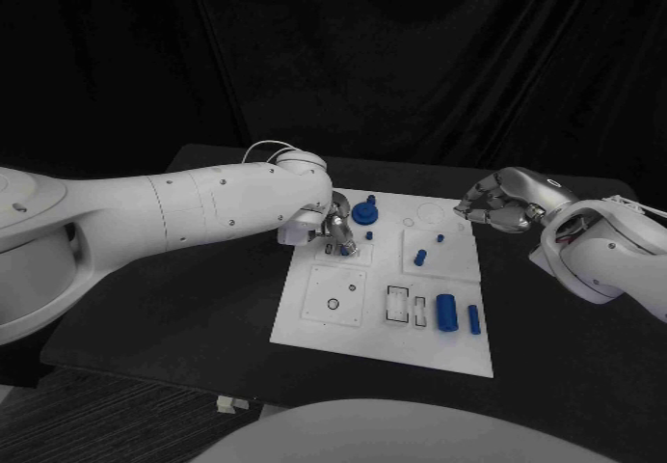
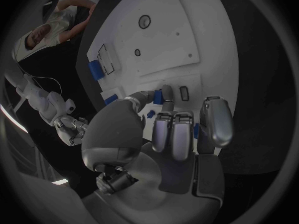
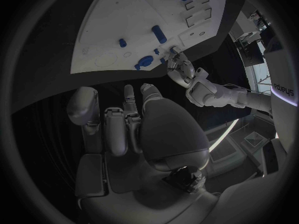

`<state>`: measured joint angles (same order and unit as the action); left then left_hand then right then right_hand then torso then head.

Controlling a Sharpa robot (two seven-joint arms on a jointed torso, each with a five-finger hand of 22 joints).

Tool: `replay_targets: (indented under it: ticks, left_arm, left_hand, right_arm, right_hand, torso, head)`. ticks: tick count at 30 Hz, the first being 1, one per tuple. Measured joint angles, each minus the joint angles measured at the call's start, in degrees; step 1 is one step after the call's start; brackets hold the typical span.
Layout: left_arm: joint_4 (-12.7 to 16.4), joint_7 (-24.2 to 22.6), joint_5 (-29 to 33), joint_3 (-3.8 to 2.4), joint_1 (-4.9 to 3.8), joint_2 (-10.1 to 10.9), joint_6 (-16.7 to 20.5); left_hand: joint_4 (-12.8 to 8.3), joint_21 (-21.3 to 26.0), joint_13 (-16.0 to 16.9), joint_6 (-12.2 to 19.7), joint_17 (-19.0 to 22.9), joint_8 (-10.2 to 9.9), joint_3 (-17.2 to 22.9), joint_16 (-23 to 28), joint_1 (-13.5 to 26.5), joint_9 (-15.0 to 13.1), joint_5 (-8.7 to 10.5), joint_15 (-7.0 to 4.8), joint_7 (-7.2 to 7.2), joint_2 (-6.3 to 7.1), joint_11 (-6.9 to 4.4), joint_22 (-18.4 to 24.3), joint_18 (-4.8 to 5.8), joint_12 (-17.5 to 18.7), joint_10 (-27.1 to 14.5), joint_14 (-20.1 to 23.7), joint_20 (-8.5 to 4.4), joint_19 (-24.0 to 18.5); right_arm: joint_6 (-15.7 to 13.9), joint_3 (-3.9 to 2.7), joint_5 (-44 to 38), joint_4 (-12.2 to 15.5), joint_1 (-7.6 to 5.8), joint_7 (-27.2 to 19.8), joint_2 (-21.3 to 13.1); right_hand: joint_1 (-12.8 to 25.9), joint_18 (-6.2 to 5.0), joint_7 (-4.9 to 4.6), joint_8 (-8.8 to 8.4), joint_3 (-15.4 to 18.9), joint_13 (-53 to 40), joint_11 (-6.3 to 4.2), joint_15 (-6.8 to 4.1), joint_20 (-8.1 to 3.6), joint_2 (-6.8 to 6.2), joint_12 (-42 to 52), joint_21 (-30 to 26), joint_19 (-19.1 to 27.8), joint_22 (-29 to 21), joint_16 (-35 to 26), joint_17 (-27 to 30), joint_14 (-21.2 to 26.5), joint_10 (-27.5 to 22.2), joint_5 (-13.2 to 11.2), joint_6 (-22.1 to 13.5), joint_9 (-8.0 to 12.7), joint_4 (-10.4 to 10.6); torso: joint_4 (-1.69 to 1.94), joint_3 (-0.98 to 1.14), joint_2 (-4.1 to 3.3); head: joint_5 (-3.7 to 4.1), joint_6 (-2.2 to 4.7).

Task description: Assemble the parts on the task board

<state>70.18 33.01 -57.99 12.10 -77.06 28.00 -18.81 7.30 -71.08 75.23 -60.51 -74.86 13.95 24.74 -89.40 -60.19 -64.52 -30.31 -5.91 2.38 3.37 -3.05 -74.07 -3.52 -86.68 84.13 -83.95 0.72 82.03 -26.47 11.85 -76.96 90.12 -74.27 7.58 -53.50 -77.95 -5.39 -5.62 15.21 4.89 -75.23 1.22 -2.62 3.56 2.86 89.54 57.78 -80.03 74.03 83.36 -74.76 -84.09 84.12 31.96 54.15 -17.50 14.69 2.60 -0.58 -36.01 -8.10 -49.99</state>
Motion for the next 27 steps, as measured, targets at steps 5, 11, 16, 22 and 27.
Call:
replay_targets:
  ticks: [5, 11, 16, 22, 27]
  left_arm:
    - [0.02, -0.36, -0.01, 0.0, 0.0, 0.19, 0.42]
    - [0.26, -0.84, -0.03, 0.04, 0.03, 0.47, 1.08]
    - [0.59, -0.91, -0.06, 0.05, 0.04, 0.72, 1.47]
    - [1.24, -0.61, -0.06, 0.05, 0.03, 1.14, 1.49]
    - [1.66, -0.11, 1.07, 0.07, -0.65, 1.6, 1.07]
  left_hand:
    - [-0.82, 0.0, 0.0, -0.2, 0.0, 0.0, 0.85, 0.0, 0.0, -0.33, -0.61, 0.0, 0.21, 0.0, 0.01, 0.0, 0.0, 0.0, 0.01, 0.0, 0.0, 0.01]
    - [-1.46, -0.01, 0.0, -0.32, 0.0, 0.02, 2.42, 0.0, 0.01, -0.73, -0.61, 0.0, 0.33, 0.01, 0.18, 0.0, 0.0, 0.0, 0.19, 0.0, -0.02, 0.02]
    - [-2.52, -0.01, 0.0, -0.32, 0.0, 0.02, 3.48, 0.0, 0.09, -1.0, -0.61, -0.01, 0.33, 0.08, 0.18, 0.0, 0.0, 0.0, 0.18, 0.0, -0.03, 0.03]
    - [-3.03, -0.02, 0.0, -0.32, 0.0, 0.01, 4.62, 0.0, 1.45, -1.05, -0.61, -0.01, 0.33, 0.54, 0.17, 0.0, 0.0, 0.0, 0.18, 0.0, -0.23, 0.23]
    - [-3.04, -0.02, 0.0, -0.32, 0.0, 0.01, 4.63, 0.0, 1.45, -1.05, -0.61, -0.01, 0.33, 0.53, 0.17, 0.0, 0.01, 0.0, 0.18, 0.0, -0.23, 0.23]
  right_arm:
    - [0.07, 0.0, 0.0, 0.0, 0.0, 0.02, 0.0]
    - [0.16, 0.0, 0.0, 0.0, 0.04, 0.04, 0.02]
    - [0.27, 0.0, 0.0, -0.01, 0.07, 0.06, 0.02]
    - [0.37, 0.0, 0.0, -0.02, 0.1, 0.08, 0.03]
    - [0.44, 0.0, 0.0, -0.03, 0.1, 0.1, -0.03]
  right_hand:
    - [0.0, -0.01, 0.0, 0.0, 0.0, 0.0, 0.0, 0.0, 0.0, 0.0, 0.0, 0.0, 0.0, 0.0, 0.0, 0.0, 0.0, 0.0, 0.0, 0.0, 0.0, 0.0]
    - [0.0, -0.01, 0.0, 0.0, 0.0, 0.0, 0.0, 0.0, 0.0, 0.0, 0.0, 0.0, 0.0, 0.0, 0.0, 0.0, 0.0, 0.0, 0.0, 0.0, -0.01, 0.0]
    - [0.0, 0.0, 0.0, 0.0, 0.0, 0.0, 0.0, 0.0, 0.0, 0.0, 0.0, 0.0, 0.0, 0.0, 0.0, 0.0, 0.0, 0.0, 0.0, 0.0, -0.02, 0.0]
    - [0.0, -0.01, 0.0, 0.0, 0.0, 0.0, 0.0, 0.0, 0.0, 0.0, 0.0, 0.0, 0.0, 0.0, 0.0, 0.0, 0.0, 0.0, 0.0, 0.0, -0.02, 0.0]
    - [0.0, 0.0, 0.0, 0.0, 0.0, 0.0, 0.0, 0.0, 0.0, 0.0, 0.0, -0.34, 0.0, 0.0, 0.0, 0.0, 0.0, 0.0, 0.0, 0.0, -0.03, 0.0]
  torso:
    - [0.01, 0.0, 0.0]
    - [0.0, -0.03, -0.01]
    - [-0.01, -0.03, -0.01]
    - [-0.01, -0.03, -0.01]
    - [0.0, -0.03, 0.0]
  head:
    - [-0.04, 0.0]
    - [-0.12, 0.0]
    - [-0.13, 0.0]
    - [-0.04, 0.0]
    - [0.14, 0.0]
